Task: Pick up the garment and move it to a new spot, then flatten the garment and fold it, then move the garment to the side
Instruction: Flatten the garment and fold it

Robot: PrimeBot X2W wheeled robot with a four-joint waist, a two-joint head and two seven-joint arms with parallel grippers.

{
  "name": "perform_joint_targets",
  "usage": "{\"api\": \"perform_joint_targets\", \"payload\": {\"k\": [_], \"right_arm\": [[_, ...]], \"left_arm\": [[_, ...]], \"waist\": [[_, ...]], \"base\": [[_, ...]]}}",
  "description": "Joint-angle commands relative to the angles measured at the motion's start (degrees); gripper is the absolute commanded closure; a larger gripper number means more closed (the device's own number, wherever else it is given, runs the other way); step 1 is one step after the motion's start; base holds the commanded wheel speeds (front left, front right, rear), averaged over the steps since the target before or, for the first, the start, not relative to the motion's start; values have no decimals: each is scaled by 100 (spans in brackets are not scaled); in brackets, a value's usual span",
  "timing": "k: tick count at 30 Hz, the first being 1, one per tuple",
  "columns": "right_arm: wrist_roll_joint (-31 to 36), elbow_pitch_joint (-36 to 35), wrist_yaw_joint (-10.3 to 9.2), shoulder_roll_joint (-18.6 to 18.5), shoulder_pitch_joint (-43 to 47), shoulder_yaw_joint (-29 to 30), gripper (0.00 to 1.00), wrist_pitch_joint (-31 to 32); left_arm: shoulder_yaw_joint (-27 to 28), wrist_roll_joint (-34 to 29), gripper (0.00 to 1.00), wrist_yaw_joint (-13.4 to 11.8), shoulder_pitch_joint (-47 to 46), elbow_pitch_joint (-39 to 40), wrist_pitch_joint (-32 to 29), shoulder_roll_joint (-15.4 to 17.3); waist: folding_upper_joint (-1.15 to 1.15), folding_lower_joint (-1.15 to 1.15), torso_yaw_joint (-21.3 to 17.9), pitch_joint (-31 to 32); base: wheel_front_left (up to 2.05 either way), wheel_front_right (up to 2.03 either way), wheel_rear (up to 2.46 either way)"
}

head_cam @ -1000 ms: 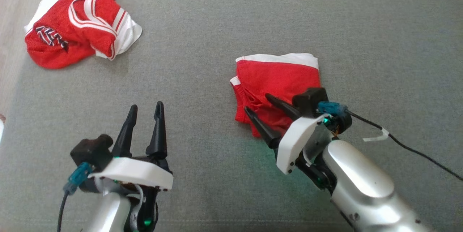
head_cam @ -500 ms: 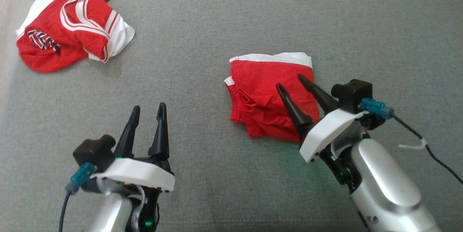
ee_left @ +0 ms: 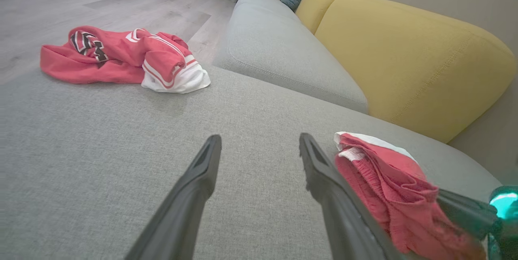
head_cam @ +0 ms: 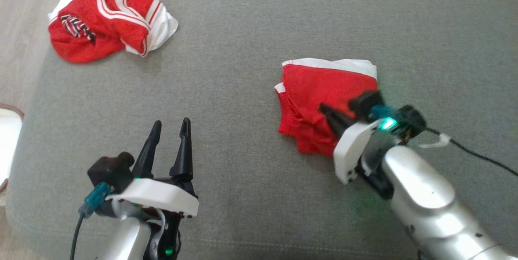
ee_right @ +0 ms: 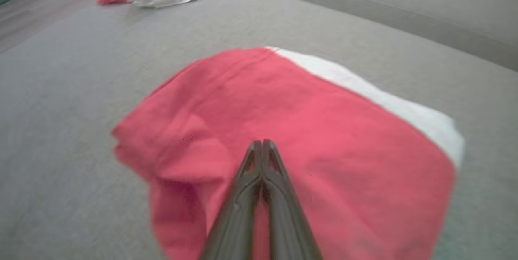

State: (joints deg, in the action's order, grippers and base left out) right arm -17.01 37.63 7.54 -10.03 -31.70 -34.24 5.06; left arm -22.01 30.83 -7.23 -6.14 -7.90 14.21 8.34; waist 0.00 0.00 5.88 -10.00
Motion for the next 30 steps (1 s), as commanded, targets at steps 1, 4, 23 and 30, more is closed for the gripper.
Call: {"api": "perform_joint_targets", "payload": {"k": [1, 4, 23, 30], "right_arm": [[-96, -142, -5, 29, -89, -160, 100, -22], [-459, -192, -5, 1, -96, -697, 100, -27], [-1427, -210, -5, 122, -393, -1547, 79, -1062], [-1196, -402, -5, 181, -141, -510, 0, -1647]], "left_arm": [[162, -21, 0, 11, -217, 152, 42, 13], [176, -19, 0, 8, -206, 152, 48, 11], [316, -8, 0, -5, -223, 86, 68, 18], [432, -50, 0, -21, -259, 18, 74, 13]], "waist": [[0, 0, 25, 3], [0, 0, 40, 7], [0, 0, -250, 58], [0, 0, -475, 341]], "base": [[0, 0, 0], [0, 0, 0], [0, 0, 0], [0, 0, 0]]}}
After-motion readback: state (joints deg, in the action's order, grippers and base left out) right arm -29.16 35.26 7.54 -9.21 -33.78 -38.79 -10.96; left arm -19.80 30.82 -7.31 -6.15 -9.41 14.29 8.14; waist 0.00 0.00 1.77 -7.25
